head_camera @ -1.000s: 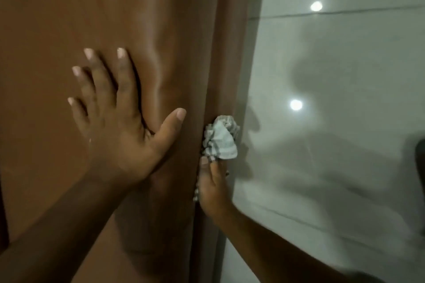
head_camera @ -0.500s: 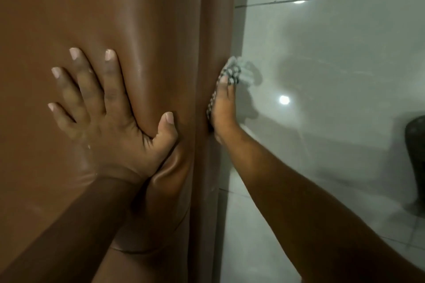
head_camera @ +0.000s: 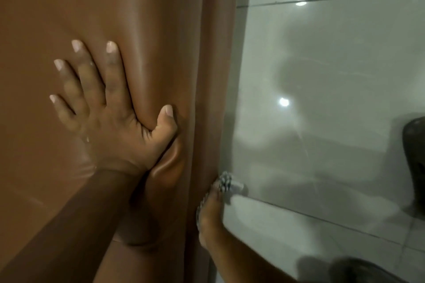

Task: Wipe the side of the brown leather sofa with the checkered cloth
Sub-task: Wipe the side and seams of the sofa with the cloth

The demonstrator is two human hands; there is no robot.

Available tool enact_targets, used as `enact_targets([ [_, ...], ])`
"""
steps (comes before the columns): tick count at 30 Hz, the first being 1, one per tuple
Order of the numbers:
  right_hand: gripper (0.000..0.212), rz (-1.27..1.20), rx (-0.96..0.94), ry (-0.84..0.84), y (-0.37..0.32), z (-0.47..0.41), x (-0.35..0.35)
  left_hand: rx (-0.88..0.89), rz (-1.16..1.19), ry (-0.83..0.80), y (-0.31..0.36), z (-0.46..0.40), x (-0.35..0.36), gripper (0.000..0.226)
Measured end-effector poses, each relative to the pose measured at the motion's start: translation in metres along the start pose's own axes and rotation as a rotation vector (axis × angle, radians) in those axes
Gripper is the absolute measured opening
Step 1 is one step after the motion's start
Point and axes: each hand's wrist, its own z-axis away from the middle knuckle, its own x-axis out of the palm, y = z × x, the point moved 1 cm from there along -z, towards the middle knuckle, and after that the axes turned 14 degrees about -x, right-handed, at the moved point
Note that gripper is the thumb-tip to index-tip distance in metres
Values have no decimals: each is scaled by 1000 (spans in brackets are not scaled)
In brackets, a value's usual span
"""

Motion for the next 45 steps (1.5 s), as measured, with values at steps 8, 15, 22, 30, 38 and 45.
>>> enact_targets([
  [8, 83, -201, -271, 105, -75, -63, 30, -20, -35, 7, -1, 7, -1, 98],
  [15, 68, -76, -302, -3, -18, 21, 8, -25, -30, -27, -1, 8, -3, 98],
  [22, 68, 92, -496, 18, -39, 5, 19, -19, -60, -38, -3, 7, -4, 97],
  [30, 75, 209, -949, -57, -219, -56, 43, -17, -40, -32, -3, 3, -8, 96],
  [38, 56, 211, -973, -340, -80, 16, 2, -14, -11, -121, -4, 4, -17, 98],
  [45, 55, 235, -1200, -339, -154, -48, 22, 38, -1, -127, 1, 1, -17, 96],
])
